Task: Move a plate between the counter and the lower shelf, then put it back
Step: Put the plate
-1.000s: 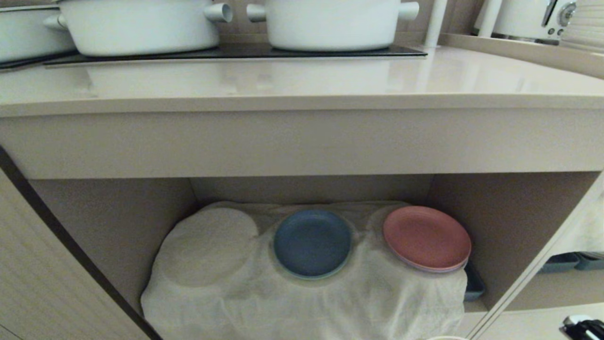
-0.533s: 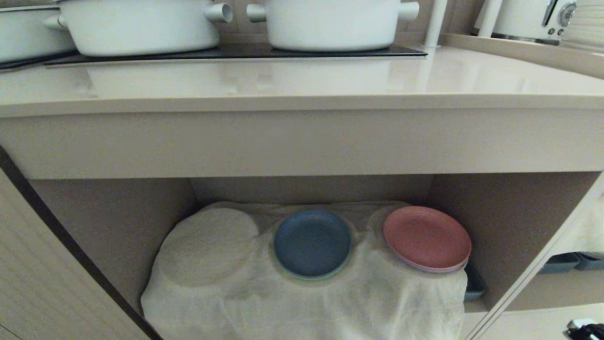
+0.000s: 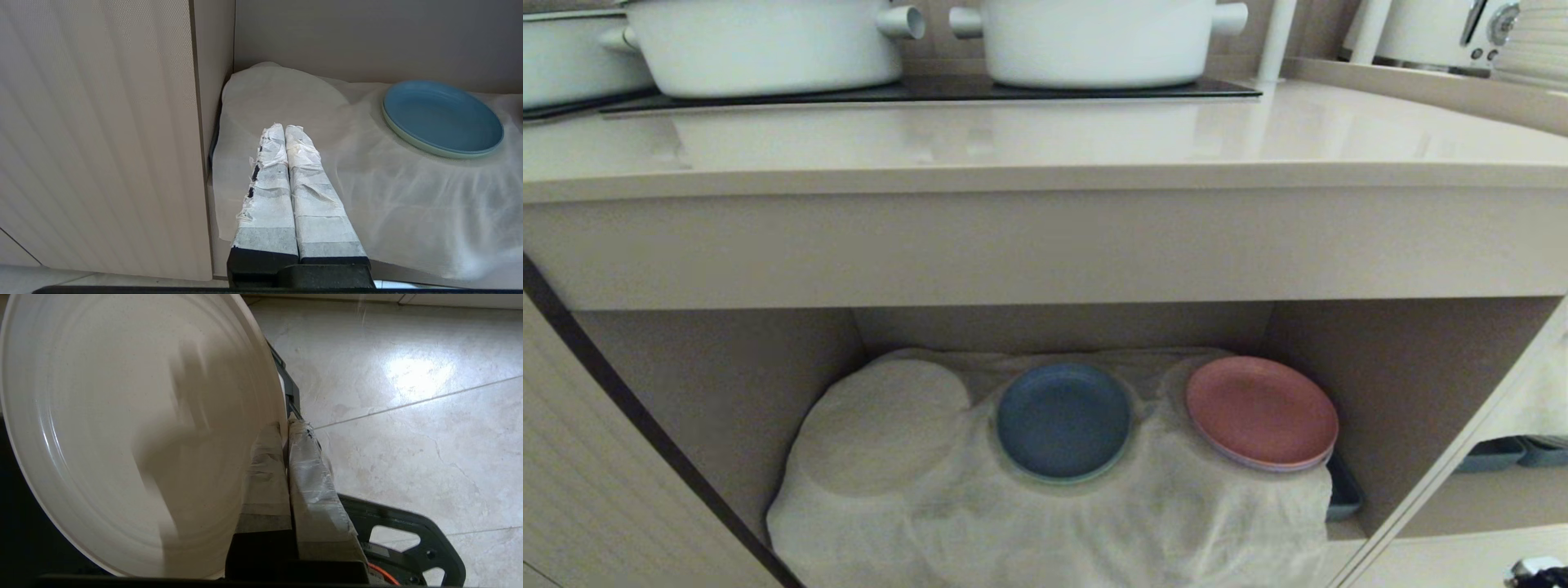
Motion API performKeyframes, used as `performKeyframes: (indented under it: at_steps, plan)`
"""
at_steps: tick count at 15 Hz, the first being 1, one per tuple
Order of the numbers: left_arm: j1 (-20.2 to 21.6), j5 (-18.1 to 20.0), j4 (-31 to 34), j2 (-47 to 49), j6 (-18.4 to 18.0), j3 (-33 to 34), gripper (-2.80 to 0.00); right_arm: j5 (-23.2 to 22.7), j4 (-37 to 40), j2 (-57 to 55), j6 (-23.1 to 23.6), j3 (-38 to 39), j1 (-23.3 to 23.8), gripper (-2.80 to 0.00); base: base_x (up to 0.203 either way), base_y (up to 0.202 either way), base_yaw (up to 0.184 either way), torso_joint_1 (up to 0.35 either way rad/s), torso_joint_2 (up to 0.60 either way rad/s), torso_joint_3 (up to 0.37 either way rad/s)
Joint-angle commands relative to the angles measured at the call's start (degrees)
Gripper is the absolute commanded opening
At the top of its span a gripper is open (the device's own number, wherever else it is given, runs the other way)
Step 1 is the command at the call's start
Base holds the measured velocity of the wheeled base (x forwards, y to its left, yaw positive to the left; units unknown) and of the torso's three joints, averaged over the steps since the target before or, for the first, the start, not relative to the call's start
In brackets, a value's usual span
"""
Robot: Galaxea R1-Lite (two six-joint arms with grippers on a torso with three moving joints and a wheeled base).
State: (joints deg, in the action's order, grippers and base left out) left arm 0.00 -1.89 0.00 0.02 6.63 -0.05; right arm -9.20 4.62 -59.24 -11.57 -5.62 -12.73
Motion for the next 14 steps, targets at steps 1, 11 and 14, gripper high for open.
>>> performKeyframes:
  at_steps: [1, 11, 14]
  plan:
    - [0.0, 0.0, 0.0, 0.0, 0.1, 0.0, -2.8, -0.1, 0.9, 1.6, 0.0, 0.0, 0.0, -2.8, 0.0, 0.0, 0.0, 0.0, 0.0, 0.0]
    - [0.0, 0.0, 0.0, 0.0, 0.1, 0.0, -2.8, -0.1, 3.3, 2.9, -0.1, -0.6, -0.2, -2.8, 0.0, 0.0, 0.0, 0.0, 0.0, 0.0]
    - [0.0, 0.0, 0.0, 0.0, 0.1, 0.0, -2.8, -0.1, 3.2, 2.8, -0.1, -0.6, -0.2, -2.8, 0.0, 0.0, 0.0, 0.0, 0.0, 0.0]
